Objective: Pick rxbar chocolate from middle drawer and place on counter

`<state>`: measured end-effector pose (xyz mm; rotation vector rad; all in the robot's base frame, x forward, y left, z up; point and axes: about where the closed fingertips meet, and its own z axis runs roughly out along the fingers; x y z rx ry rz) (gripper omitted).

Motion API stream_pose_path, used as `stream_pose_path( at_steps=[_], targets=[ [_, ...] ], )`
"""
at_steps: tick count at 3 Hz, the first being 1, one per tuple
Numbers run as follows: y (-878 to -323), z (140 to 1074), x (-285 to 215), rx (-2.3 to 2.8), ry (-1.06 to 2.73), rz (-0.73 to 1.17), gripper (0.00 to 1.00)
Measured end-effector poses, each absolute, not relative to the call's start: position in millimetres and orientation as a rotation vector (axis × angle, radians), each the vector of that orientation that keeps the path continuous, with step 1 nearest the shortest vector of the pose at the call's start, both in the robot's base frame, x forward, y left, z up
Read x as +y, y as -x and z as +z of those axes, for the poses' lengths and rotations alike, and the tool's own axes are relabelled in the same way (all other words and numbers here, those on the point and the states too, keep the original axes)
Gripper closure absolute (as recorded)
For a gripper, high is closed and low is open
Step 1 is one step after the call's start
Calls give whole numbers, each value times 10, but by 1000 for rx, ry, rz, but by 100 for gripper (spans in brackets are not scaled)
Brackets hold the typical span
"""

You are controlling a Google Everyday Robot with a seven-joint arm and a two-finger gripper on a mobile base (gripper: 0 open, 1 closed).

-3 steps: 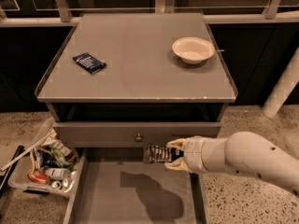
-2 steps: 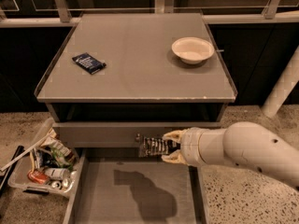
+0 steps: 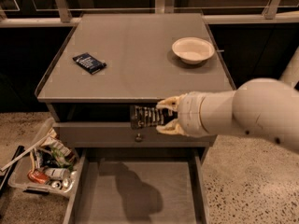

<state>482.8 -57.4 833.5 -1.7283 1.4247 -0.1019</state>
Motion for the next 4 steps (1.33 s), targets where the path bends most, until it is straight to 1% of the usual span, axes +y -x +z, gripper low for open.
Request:
stream_pose_path(
  at_steps=[1,3,4],
  targets=[
    [-4995,8983,-496,1355,1724,-158,100],
    [-5028,9035,-458,1337,1708,-187,100],
    [-5393,9192,-457,1320,1655,-223,100]
  ],
)
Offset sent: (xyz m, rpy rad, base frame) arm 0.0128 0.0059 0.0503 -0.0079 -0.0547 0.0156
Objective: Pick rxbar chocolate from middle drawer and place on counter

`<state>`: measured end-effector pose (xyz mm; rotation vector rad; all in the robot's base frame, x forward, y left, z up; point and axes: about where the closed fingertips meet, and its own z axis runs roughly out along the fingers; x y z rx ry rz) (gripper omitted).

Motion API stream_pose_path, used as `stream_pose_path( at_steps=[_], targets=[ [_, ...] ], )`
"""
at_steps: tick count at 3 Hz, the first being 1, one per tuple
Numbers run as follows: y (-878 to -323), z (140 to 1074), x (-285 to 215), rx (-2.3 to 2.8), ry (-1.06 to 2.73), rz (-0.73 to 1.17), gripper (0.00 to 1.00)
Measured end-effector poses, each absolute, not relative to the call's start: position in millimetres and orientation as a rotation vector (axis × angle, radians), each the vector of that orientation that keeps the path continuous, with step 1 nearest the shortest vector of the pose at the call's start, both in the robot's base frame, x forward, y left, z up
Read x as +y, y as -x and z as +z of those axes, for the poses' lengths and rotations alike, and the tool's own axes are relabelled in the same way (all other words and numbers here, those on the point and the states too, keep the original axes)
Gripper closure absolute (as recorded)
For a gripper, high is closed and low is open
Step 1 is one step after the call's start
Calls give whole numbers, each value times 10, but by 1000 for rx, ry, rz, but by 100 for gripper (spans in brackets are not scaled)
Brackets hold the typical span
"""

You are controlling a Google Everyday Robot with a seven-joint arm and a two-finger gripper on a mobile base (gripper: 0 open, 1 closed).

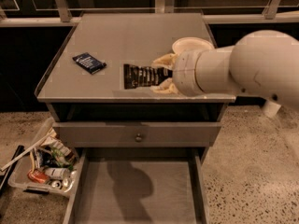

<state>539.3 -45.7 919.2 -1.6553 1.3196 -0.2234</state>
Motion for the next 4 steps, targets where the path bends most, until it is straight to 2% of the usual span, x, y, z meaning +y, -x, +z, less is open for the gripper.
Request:
stream_pose_path(
  at_steps=[2,4],
  targets=[
    [-6207,9210,-471,1378,1545,-176,100],
    [-6532,8902,-291,1436,1543,-22,100]
  ],
)
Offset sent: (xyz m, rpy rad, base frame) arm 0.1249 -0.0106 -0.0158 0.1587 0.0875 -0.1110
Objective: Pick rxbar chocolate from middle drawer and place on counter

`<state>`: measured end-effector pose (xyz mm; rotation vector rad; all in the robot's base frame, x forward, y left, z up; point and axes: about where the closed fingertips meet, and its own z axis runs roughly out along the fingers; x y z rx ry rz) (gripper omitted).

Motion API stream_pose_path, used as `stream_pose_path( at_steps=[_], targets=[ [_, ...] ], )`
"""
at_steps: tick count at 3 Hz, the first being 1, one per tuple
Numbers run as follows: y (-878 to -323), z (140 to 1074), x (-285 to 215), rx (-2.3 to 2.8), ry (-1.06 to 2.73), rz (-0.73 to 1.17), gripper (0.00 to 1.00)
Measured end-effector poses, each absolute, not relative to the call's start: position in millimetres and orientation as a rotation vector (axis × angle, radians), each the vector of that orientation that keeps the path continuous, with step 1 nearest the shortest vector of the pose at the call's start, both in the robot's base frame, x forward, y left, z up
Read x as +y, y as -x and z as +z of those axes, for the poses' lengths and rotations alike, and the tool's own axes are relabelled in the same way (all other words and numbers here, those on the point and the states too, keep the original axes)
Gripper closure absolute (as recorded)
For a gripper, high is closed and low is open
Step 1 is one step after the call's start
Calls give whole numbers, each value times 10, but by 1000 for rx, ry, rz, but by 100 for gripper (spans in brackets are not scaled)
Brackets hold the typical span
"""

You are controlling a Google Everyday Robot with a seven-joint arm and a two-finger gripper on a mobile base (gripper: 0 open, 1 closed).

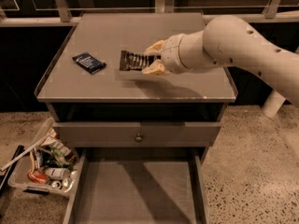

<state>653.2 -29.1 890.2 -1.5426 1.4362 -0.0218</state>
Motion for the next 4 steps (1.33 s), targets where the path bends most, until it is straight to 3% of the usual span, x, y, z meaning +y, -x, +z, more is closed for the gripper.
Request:
stream_pose_path(
  at_steps=[1,2,4],
  targets=[
    [-6642,8797,-119,1438,1568,48,100],
    [-6776,8665,-22,1461,1587,91,82],
    [-6788,8657,-2,1461,1590,96,36]
  ],
)
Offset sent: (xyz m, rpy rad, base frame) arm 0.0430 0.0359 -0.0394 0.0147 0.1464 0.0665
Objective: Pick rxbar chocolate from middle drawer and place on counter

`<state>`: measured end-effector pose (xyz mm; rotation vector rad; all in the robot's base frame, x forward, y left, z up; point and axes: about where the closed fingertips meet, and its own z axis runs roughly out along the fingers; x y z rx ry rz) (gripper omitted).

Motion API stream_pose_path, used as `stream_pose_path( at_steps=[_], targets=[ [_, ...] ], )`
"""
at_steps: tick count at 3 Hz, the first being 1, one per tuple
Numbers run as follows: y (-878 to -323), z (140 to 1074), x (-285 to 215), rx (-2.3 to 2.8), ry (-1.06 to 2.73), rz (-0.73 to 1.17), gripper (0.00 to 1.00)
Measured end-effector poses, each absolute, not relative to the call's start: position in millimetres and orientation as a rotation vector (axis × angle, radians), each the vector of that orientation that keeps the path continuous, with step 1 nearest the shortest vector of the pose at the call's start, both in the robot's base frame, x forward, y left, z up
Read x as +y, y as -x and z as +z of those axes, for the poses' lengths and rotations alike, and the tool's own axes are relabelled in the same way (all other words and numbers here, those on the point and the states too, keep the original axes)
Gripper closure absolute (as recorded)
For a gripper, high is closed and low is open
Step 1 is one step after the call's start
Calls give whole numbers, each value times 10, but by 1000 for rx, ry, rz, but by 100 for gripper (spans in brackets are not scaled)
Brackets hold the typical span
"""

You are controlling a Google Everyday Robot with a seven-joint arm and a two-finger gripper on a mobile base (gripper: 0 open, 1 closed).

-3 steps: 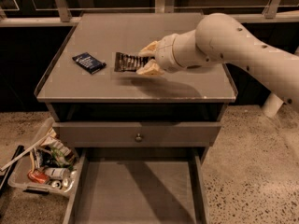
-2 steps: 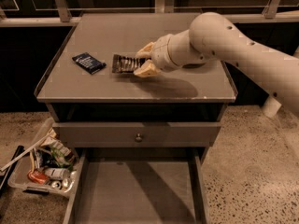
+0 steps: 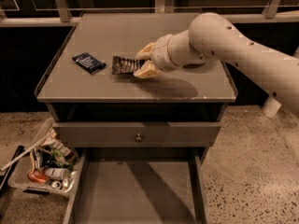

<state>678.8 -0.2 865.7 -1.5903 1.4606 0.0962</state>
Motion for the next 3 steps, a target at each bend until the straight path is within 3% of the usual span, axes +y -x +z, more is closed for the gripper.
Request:
stream_pose_path(
  at_steps=[1,2,3],
  targets=[
    [-6788,8657,-2,1461,1590,96,11],
    [-6787,8656,-1,1461,1590,96,0],
    [-6787,8656,-1,1461,1590,96,0]
  ],
)
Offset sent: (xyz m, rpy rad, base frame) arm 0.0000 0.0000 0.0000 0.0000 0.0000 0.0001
